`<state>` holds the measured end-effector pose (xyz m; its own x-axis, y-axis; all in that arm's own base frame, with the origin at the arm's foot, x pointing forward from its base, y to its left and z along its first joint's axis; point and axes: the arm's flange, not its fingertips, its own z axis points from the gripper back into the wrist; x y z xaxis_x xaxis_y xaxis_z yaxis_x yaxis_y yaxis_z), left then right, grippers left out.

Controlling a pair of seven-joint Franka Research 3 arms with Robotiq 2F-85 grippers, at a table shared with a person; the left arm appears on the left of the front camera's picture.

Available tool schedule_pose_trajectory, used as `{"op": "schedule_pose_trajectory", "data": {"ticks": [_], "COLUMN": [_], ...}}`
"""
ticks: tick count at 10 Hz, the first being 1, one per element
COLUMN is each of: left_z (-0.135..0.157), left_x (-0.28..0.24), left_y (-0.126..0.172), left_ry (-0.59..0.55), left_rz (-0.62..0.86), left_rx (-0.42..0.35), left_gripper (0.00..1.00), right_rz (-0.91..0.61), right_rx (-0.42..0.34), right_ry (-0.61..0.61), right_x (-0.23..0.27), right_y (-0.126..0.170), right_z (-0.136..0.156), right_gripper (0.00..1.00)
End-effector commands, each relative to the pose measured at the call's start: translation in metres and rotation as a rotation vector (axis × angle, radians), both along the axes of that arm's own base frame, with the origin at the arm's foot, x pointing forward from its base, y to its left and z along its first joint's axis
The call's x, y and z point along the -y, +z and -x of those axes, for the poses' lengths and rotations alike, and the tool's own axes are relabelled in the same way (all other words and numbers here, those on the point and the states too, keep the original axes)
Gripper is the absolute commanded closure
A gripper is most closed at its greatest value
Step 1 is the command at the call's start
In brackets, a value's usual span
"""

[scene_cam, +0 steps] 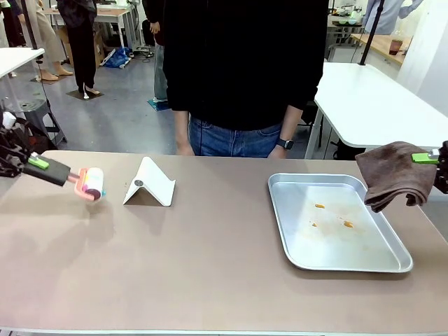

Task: Clean the surface of the table.
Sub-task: If a person points to the right, clean the right side of the table with your right hand, and if they point to the left, clean the left side with your left hand.

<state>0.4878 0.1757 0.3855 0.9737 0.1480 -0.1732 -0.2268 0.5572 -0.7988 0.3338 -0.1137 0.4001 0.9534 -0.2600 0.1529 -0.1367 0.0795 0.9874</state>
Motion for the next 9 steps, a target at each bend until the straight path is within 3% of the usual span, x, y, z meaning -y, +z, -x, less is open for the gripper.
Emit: {"op": "schedule_pose_trajectory", "data": {"ticks": [1,5,9], "left_z": [0.019,0.061,0.082], "left_x": [-0.017,-0.072,-0.127], "left_y": [0.034,0.068,0.070], "left_ry": [0.000,0.033,0.093], "left_rz": [0.083,0.109,0.119], "left_rx": [0.110,0.219,0.230], "left_gripper": [0.96,0.96,0.96], "right_rz": [0.000,0.000,0.000], "right_rx": [-0.008,-0.008,-0.008], "right_ry": [0.003,0.003,0.003], "right_x": [0.000,0.000,0.000], "right_y": [0.005,0.005,0.005], "right_z": [0.003,0.003,0.003], "right_gripper": [1.00,1.00,1.00]}}
